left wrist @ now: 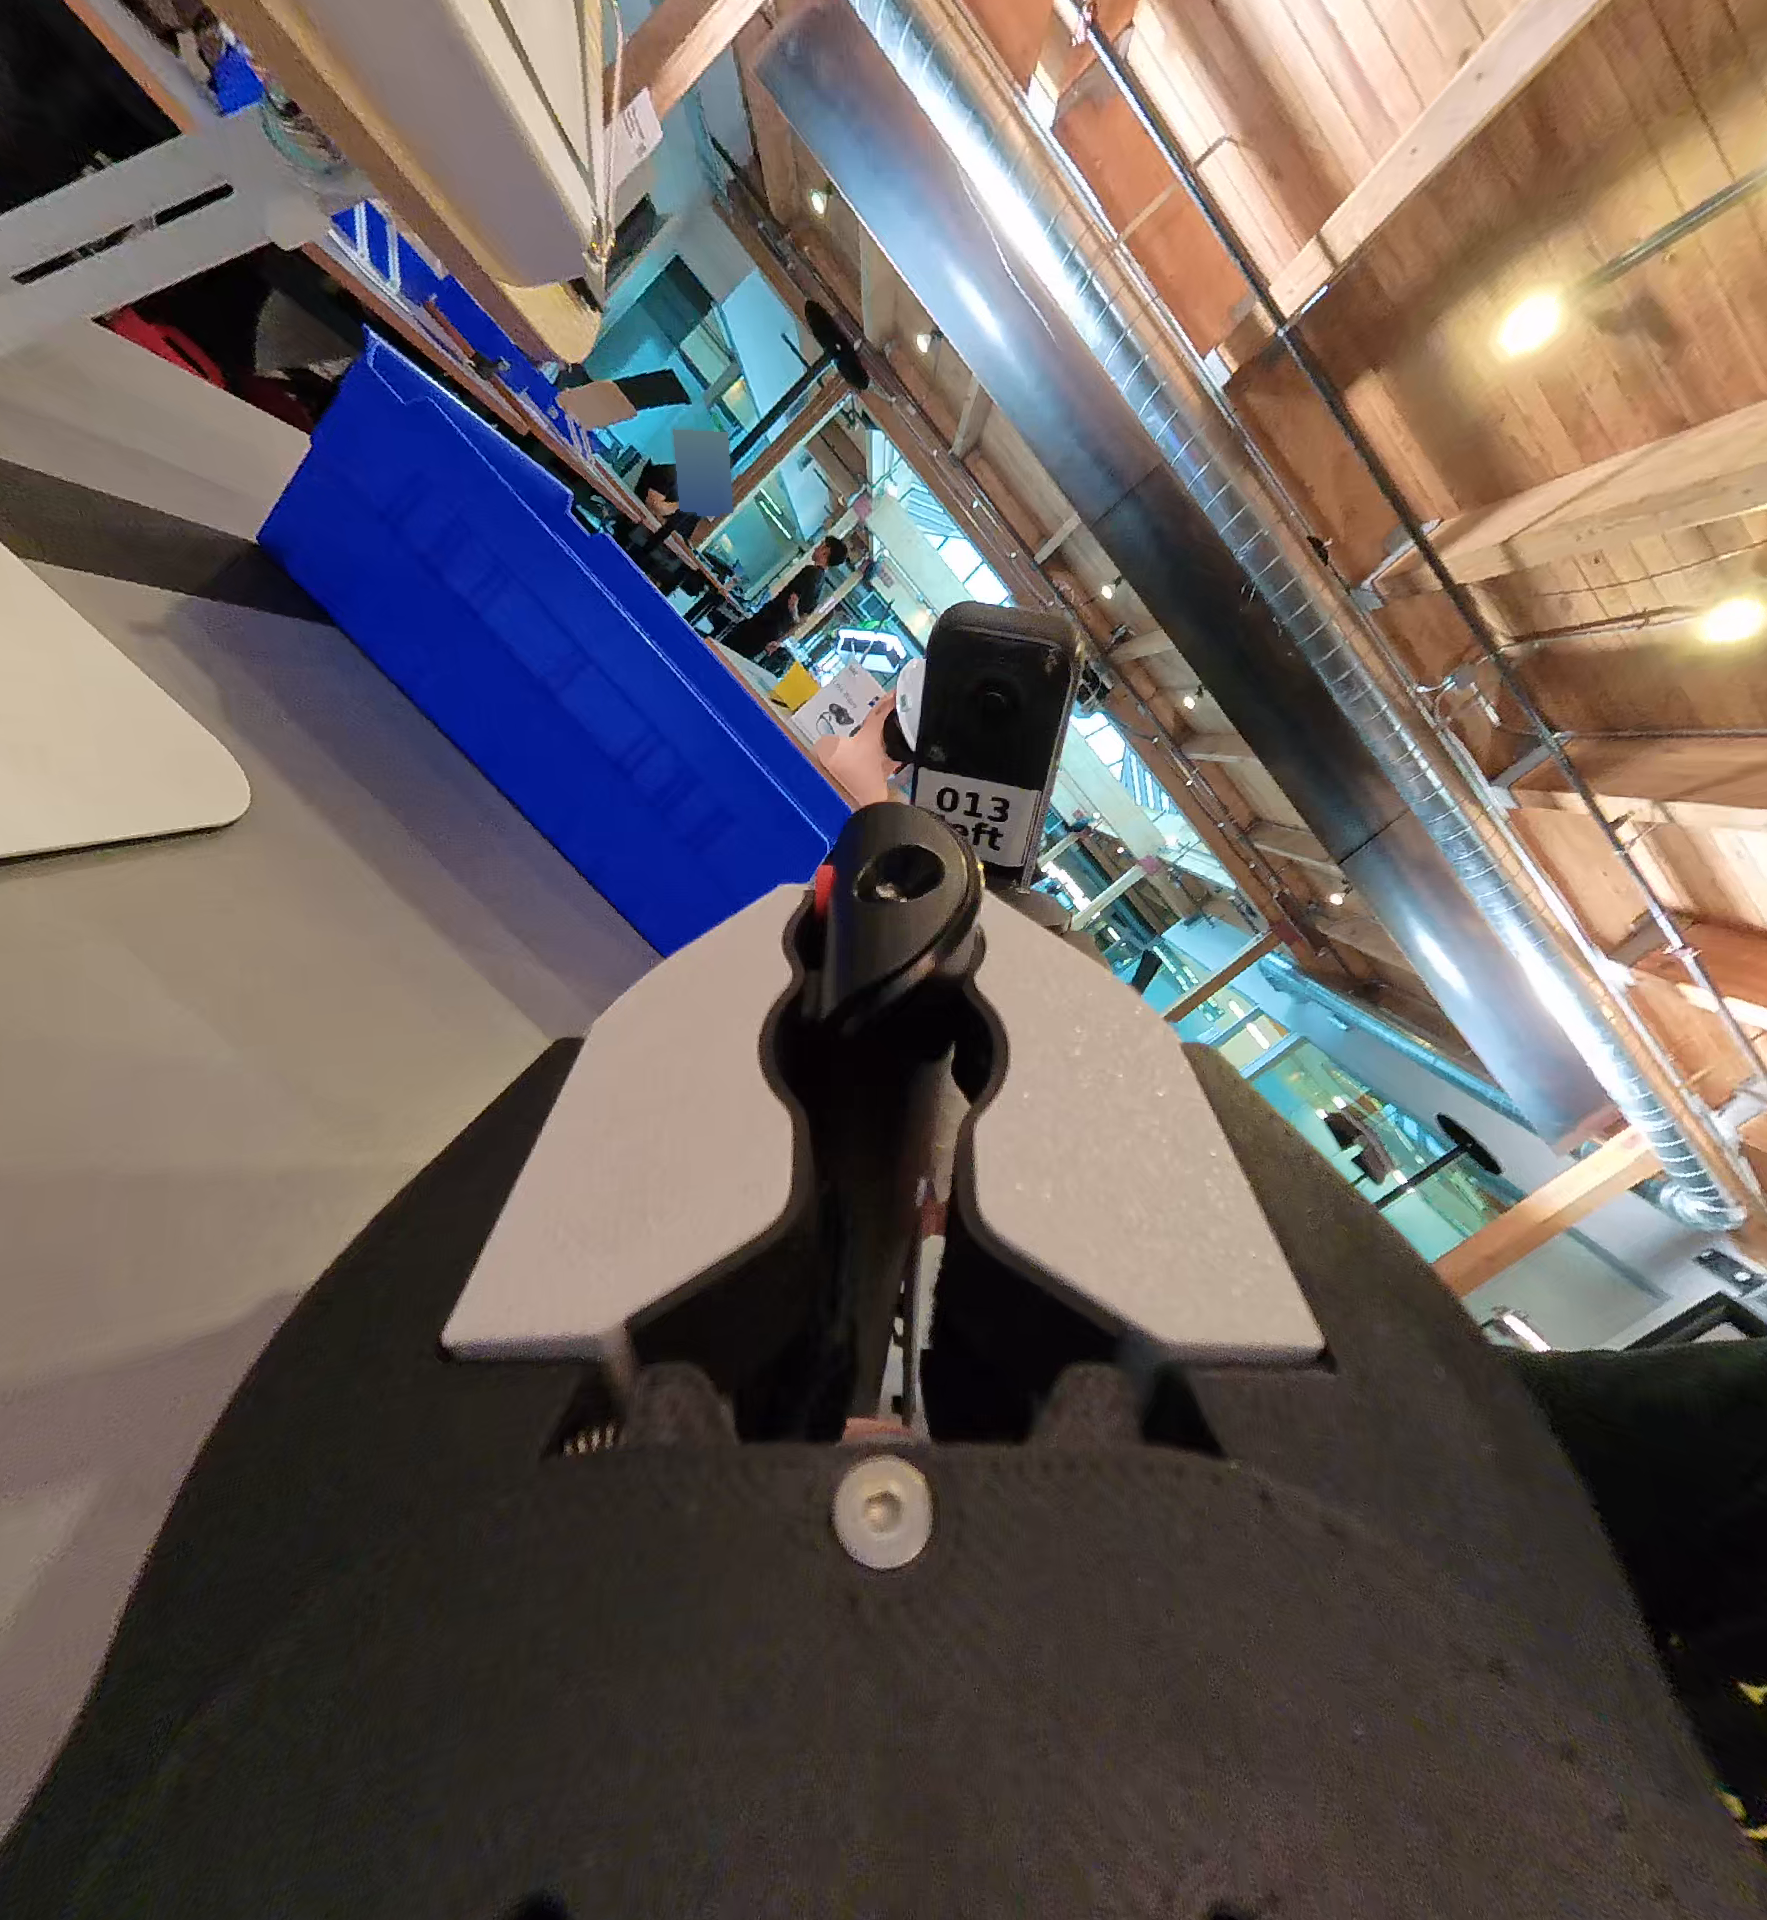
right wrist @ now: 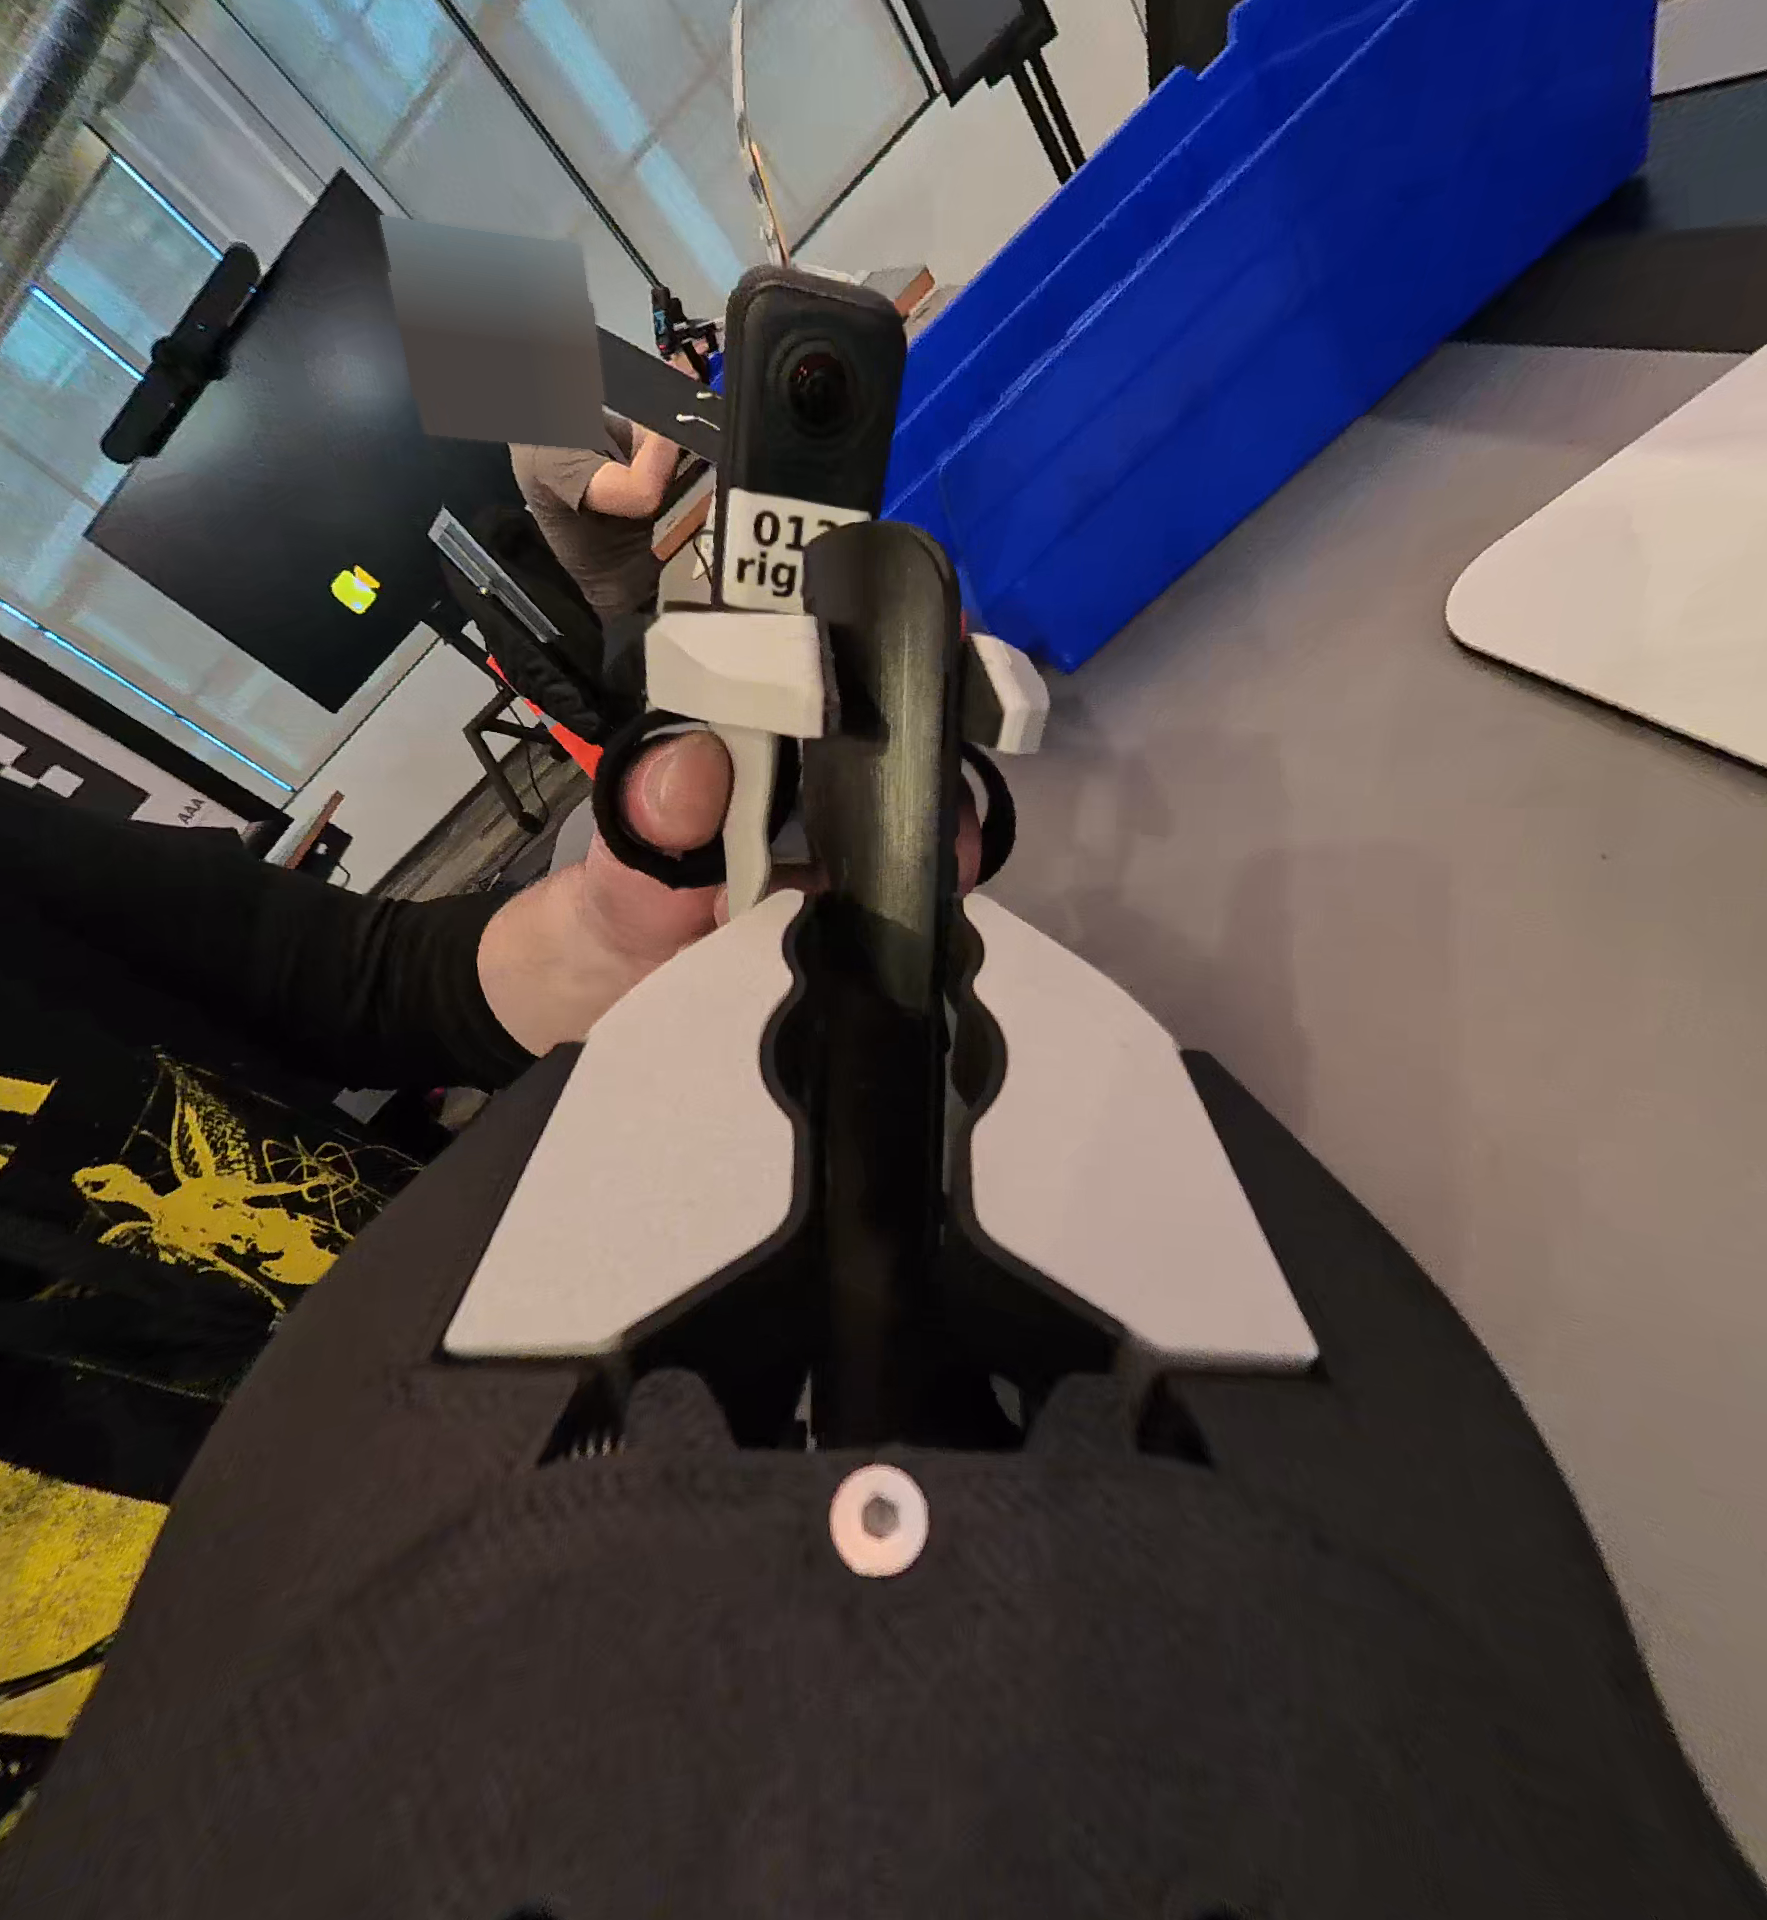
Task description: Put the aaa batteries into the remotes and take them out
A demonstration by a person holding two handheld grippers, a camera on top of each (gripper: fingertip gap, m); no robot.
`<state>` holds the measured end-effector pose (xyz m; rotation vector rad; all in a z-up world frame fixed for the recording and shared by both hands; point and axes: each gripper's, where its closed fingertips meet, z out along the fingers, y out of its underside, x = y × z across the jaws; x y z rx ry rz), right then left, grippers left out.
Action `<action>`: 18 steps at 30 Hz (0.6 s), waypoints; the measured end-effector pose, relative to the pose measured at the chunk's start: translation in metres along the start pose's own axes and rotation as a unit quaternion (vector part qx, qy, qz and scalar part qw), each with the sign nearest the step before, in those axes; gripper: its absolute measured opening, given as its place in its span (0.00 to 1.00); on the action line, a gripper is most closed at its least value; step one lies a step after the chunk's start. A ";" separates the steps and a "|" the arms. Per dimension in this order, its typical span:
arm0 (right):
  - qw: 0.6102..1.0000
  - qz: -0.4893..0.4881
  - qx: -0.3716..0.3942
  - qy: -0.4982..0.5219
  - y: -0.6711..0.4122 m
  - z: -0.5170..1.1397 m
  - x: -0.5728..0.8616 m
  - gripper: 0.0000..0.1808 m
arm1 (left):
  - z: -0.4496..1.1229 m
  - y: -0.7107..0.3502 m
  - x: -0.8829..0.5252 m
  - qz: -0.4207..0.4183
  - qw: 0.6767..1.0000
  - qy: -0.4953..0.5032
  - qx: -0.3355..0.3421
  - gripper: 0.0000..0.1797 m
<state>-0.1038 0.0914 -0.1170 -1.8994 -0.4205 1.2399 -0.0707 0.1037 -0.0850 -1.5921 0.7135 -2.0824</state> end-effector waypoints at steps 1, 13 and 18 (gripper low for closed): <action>1.000 -0.012 0.000 0.004 0.001 -0.002 0.001 0.13 | 0.001 0.001 0.000 0.005 1.000 -0.001 -0.003 0.13; 0.999 -0.006 0.008 -0.031 0.008 -0.007 -0.006 0.14 | 0.008 0.008 0.007 0.011 1.000 0.000 -0.014 0.12; 0.999 0.008 0.013 -0.038 0.012 -0.002 -0.008 0.12 | 0.008 0.012 0.007 0.047 0.998 -0.016 -0.040 0.12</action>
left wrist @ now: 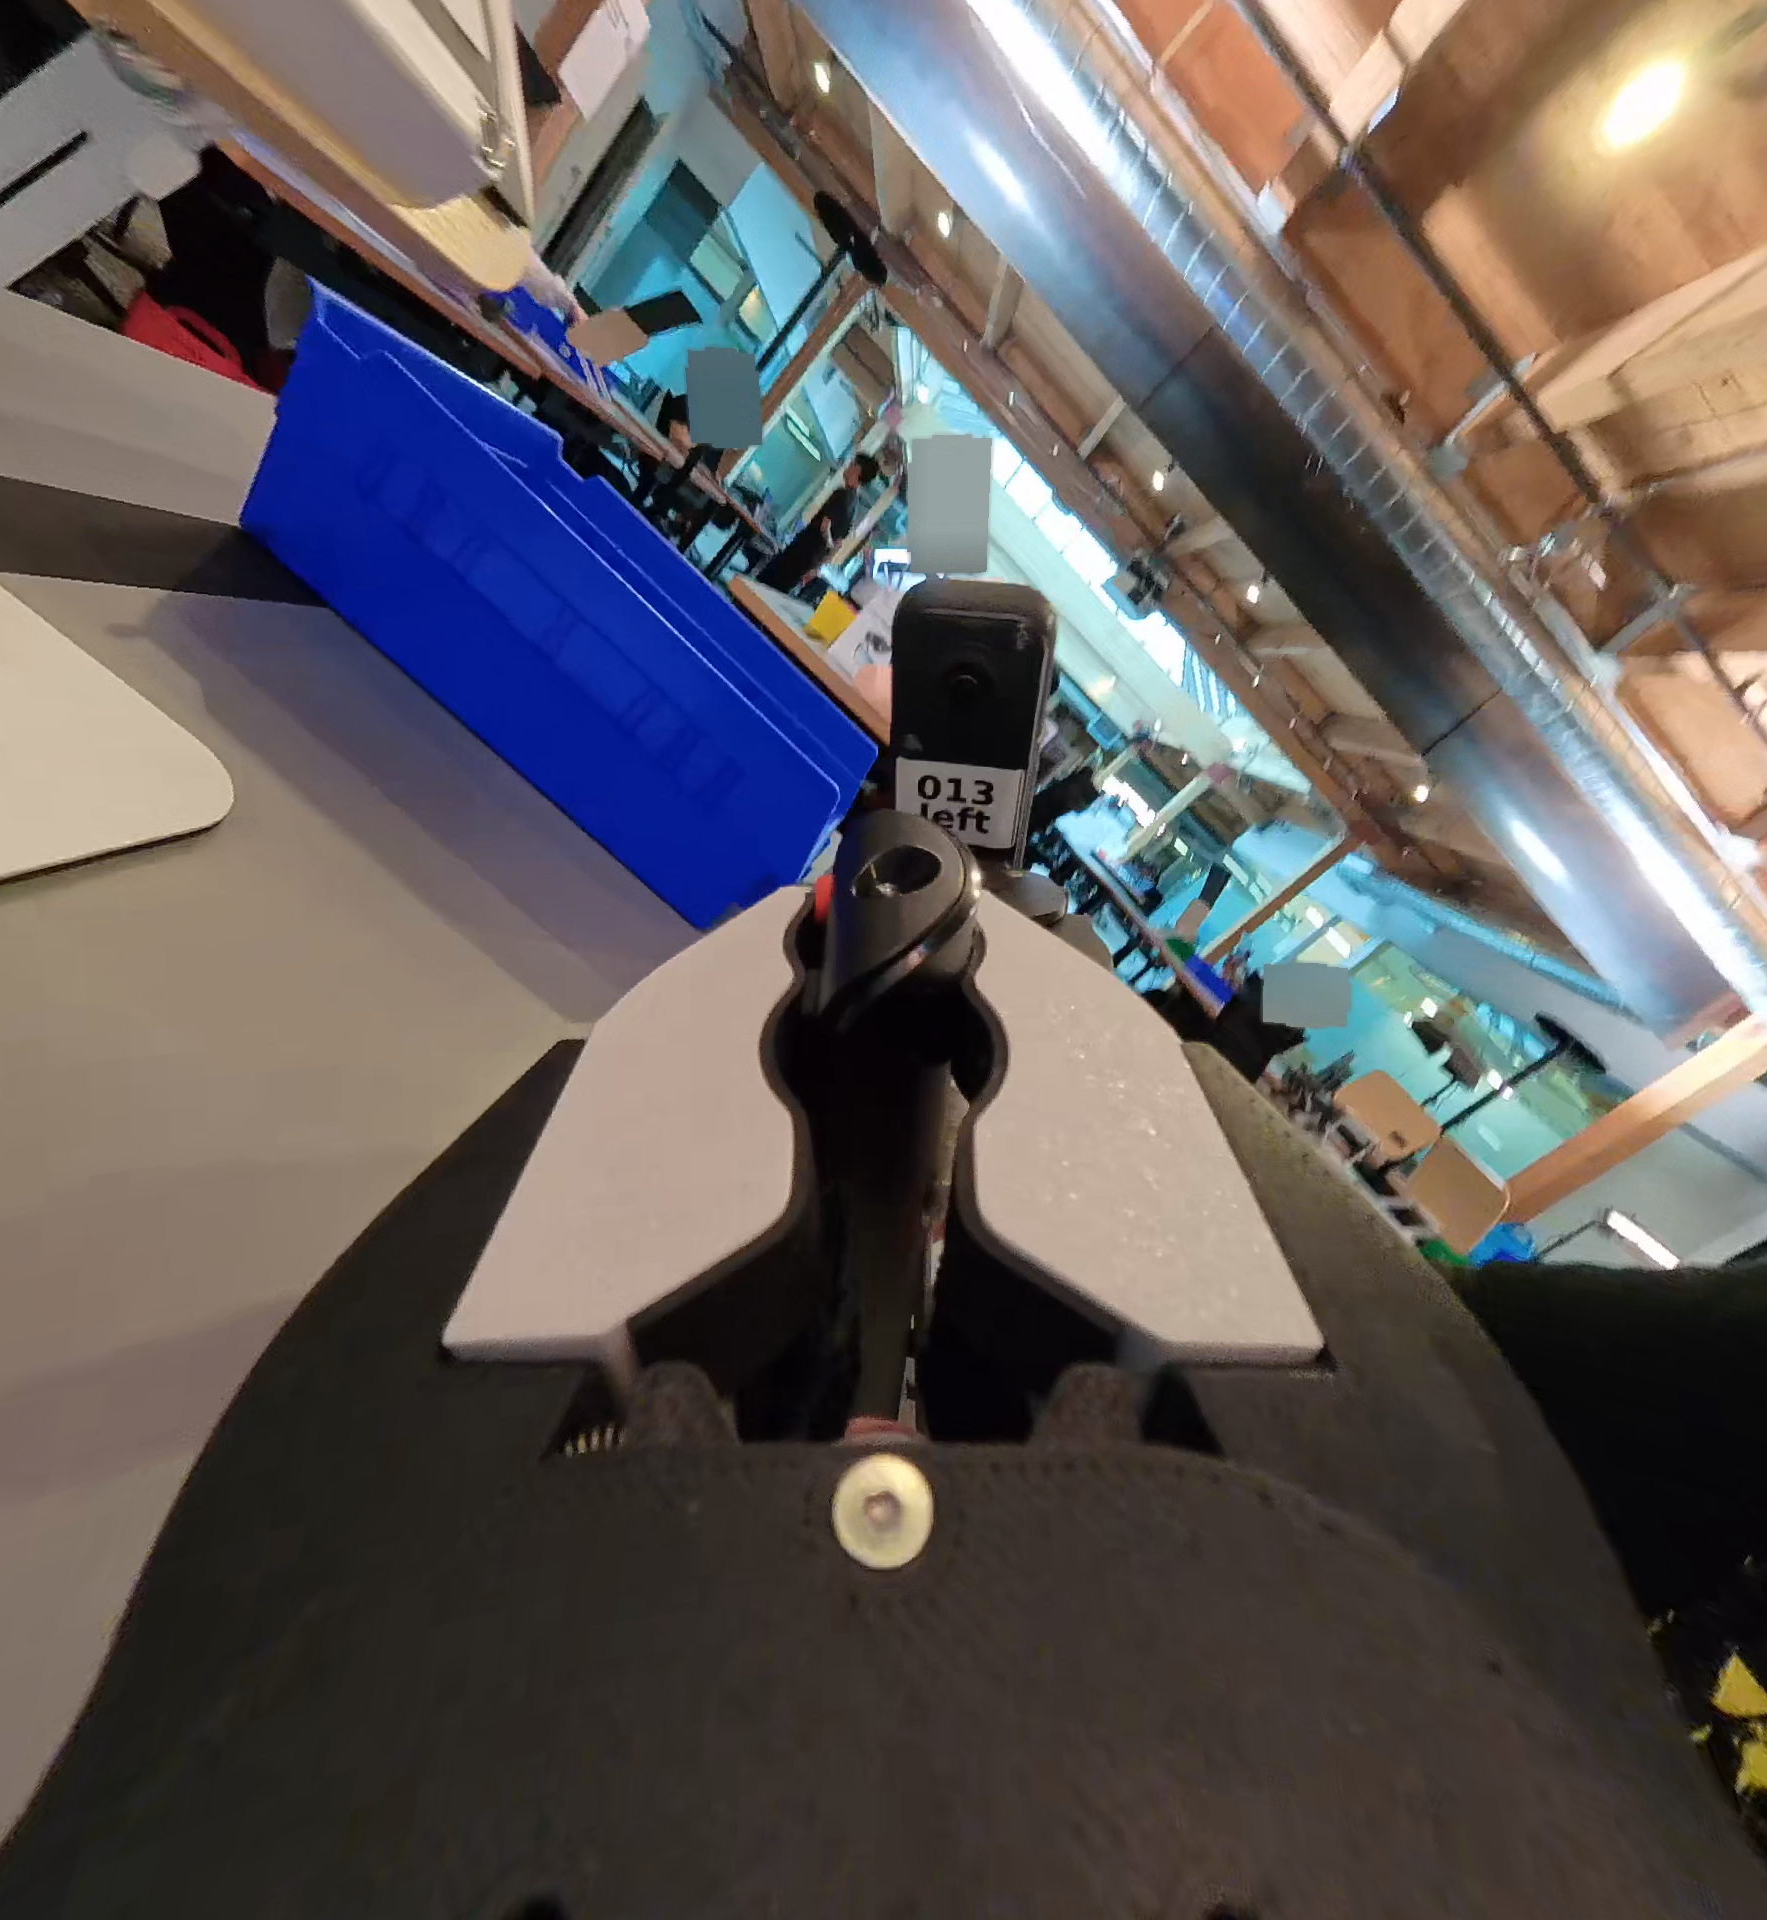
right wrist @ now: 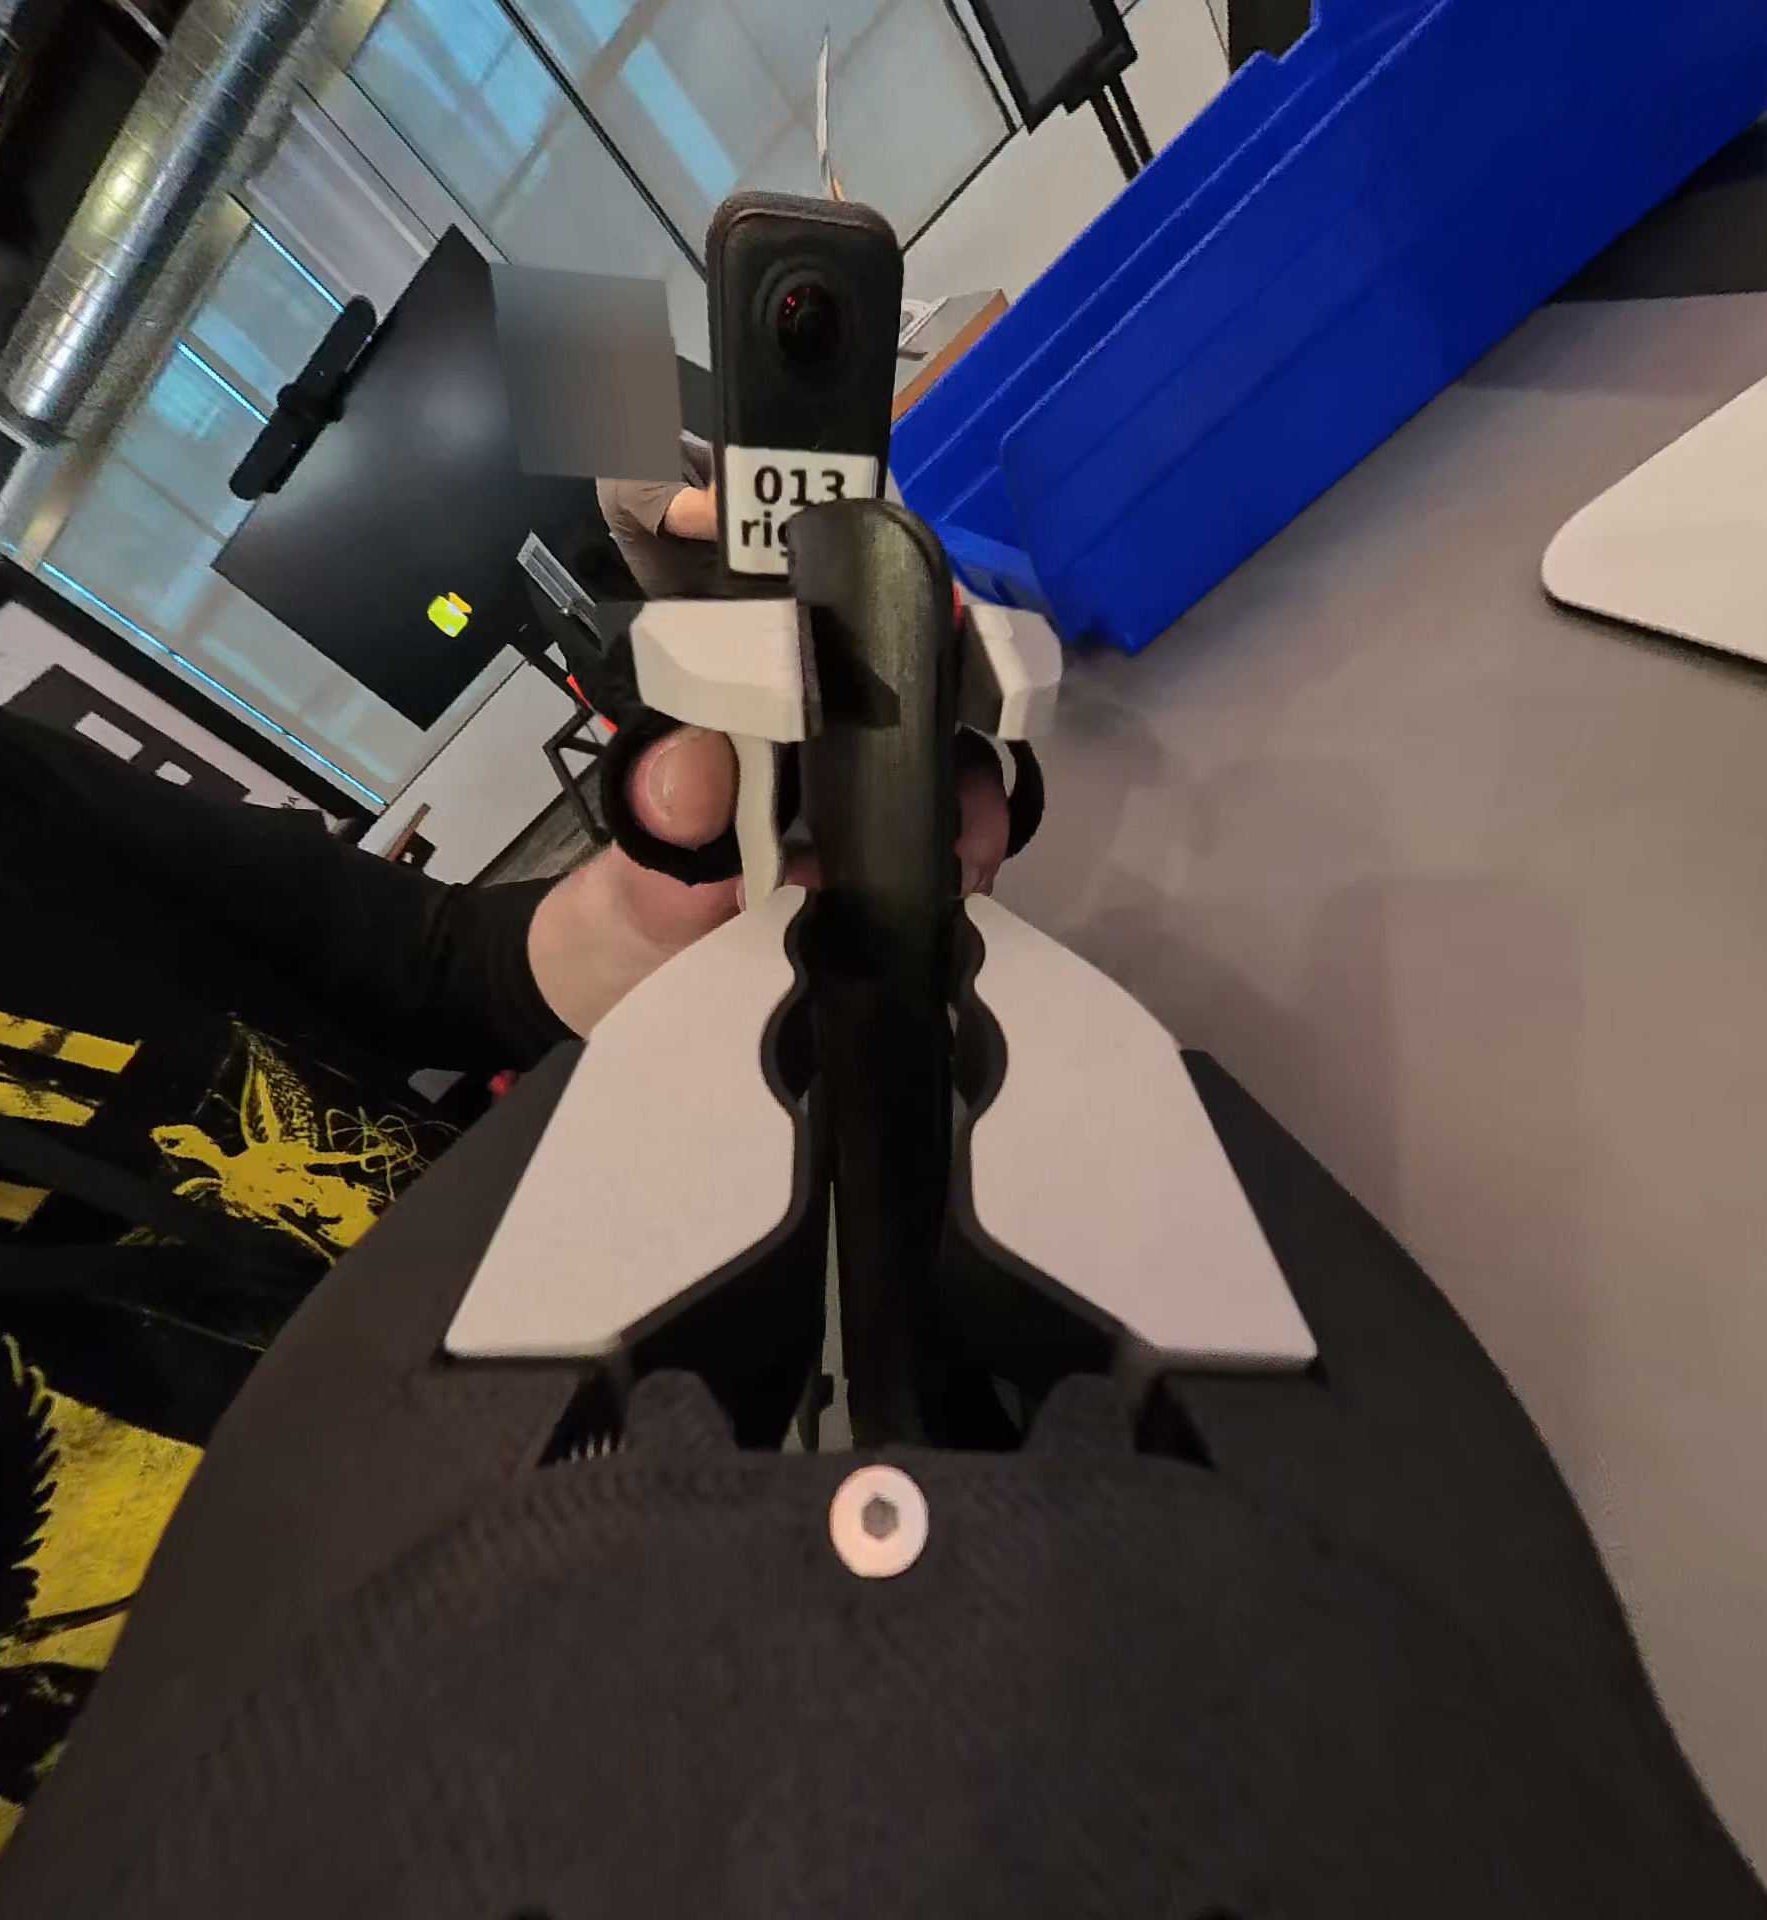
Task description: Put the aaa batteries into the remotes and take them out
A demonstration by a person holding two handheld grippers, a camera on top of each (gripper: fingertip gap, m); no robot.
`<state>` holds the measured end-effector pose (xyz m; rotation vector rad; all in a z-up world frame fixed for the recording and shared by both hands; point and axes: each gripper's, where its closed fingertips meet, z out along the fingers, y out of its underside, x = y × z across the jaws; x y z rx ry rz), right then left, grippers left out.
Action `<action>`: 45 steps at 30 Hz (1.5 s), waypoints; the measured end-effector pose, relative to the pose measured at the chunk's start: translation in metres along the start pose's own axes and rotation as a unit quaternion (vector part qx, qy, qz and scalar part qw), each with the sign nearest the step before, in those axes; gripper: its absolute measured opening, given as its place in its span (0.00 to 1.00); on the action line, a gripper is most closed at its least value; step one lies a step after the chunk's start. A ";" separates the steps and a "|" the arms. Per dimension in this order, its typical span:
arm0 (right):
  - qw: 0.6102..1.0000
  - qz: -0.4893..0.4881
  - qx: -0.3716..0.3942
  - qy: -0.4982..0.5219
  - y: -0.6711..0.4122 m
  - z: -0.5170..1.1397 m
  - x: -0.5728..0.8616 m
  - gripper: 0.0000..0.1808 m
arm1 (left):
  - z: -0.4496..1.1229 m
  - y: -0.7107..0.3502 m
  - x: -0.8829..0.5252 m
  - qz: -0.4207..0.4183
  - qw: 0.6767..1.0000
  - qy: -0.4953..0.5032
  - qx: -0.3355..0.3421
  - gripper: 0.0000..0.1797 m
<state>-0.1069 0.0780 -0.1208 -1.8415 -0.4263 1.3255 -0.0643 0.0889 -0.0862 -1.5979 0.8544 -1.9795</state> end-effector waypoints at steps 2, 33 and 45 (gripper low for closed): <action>1.000 -0.027 -0.003 -0.011 0.002 -0.002 -0.005 0.13 | 0.003 0.003 0.005 0.022 0.999 -0.007 -0.030 0.12; 0.958 -0.165 -0.102 0.212 0.045 -0.024 0.013 0.49 | -0.001 -0.007 -0.026 -0.067 0.997 -0.042 0.009 0.13; 0.982 0.021 0.062 0.178 0.060 -0.061 -0.029 0.17 | -0.017 -0.053 -0.014 -0.090 0.982 0.016 0.166 0.13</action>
